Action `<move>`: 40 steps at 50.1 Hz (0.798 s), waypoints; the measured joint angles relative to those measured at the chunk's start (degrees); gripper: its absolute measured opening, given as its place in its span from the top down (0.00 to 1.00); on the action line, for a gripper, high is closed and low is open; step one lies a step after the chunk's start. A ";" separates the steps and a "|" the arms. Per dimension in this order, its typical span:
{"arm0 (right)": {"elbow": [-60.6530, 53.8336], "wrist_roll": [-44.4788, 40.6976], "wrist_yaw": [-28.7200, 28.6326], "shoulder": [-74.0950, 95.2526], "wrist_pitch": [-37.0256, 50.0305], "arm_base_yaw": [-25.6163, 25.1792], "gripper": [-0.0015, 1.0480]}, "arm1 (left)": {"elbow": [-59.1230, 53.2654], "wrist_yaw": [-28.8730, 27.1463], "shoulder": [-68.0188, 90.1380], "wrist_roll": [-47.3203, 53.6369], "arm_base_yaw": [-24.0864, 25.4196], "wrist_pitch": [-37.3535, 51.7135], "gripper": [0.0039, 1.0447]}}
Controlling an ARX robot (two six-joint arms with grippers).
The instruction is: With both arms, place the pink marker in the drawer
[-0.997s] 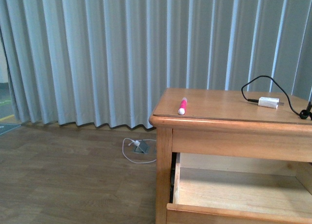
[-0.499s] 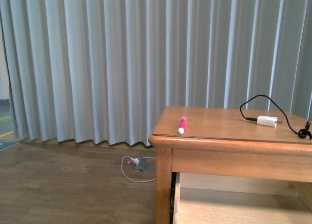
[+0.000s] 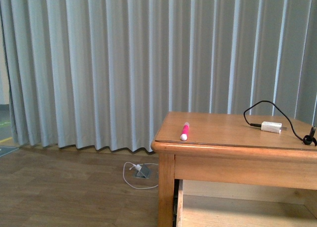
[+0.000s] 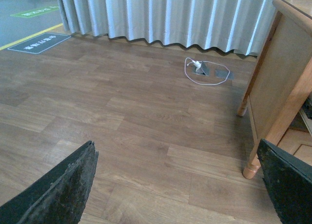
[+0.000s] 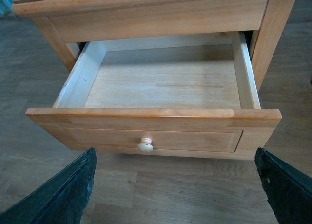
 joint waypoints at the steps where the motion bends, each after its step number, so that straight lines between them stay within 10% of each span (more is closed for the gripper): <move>1: 0.00 0.00 0.00 0.02 0.00 0.00 0.08 | 0.00 -0.55 0.07 -0.11 -0.42 0.00 0.05; 14: 0.00 0.00 -0.02 0.00 0.00 0.00 0.08 | 5.49 -3.80 9.94 -2.64 -7.28 -1.60 0.05; 40: 0.00 -0.02 -0.02 0.00 0.00 0.00 0.08 | 44.39 14.29 62.71 4.94 -7.48 12.11 0.05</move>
